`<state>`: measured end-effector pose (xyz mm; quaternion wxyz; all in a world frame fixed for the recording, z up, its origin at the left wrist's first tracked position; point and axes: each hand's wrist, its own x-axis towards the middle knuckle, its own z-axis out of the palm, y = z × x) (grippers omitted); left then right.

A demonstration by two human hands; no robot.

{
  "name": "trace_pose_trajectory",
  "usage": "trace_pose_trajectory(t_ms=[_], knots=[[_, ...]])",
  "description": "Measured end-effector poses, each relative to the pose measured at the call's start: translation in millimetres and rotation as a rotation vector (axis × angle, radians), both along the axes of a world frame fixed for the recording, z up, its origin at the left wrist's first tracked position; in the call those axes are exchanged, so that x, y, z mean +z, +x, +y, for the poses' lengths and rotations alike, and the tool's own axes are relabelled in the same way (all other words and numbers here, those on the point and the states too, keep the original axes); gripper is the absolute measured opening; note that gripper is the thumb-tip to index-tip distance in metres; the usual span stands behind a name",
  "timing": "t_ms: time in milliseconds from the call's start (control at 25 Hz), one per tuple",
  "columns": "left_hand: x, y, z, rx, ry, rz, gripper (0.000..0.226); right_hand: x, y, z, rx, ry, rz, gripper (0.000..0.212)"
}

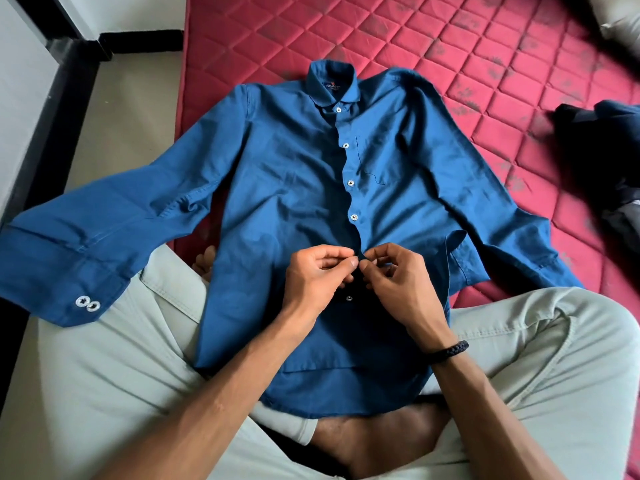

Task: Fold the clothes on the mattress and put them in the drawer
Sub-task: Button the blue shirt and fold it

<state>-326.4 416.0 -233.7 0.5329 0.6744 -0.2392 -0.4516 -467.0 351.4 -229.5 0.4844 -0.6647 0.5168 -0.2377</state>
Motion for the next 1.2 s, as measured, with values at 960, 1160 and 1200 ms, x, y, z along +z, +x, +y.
trace_pose_trajectory(t_ms=[960,1160,1200], knots=[[0.7,4.0,-2.3,0.017,0.009,0.075,0.008,3.7,1.6,3.1,-0.091,0.317,-0.332,0.013],[1.2,-1.0,-4.3,-0.011,0.002,0.108,0.02,-0.3,8.1,5.7,-0.123,0.165,-0.208,0.011],[0.9,-1.4,-3.9,-0.021,0.0,0.1,0.016,-1.1,9.5,6.8,-0.128,0.141,-0.183,0.011]])
